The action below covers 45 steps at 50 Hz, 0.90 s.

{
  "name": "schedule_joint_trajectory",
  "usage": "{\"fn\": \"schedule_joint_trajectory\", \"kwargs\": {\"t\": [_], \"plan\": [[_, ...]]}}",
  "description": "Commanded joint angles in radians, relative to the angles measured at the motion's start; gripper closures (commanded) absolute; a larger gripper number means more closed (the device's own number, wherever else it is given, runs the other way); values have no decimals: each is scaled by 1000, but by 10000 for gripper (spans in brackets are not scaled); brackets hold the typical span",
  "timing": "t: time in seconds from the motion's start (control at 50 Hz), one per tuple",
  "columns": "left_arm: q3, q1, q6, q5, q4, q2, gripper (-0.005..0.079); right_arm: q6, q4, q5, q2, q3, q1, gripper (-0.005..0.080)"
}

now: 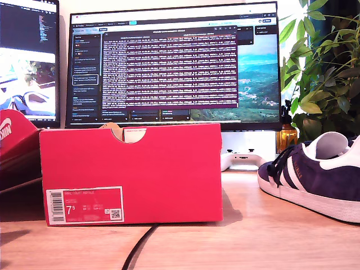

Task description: Pack the blue shoes by picking the first shoe and placing it inside the red shoebox, left side, then picking and rotating the second shoe and placing it in the shoebox

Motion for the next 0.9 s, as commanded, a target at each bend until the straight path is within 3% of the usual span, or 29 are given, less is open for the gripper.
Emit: {"fn": "schedule_joint_trajectory", "kwargs": {"t": [0.0,0.24,0.42,0.62,0.88], "plan": [[-27,-13,-3,0,74,86,762,-15,-18,8,42,40,3,762],[-27,-52,-38,0,360,341,762,-63,-377,-42,263,290,4,762],[-27,-55,-43,-3,461,422,762,-155,-578,-74,494,502,5,762],[-27,-55,-43,-12,489,450,762,-212,-645,-126,768,649,41,762],[-27,-55,-35,-45,482,468,762,-213,-624,-141,1015,692,156,735]]}}
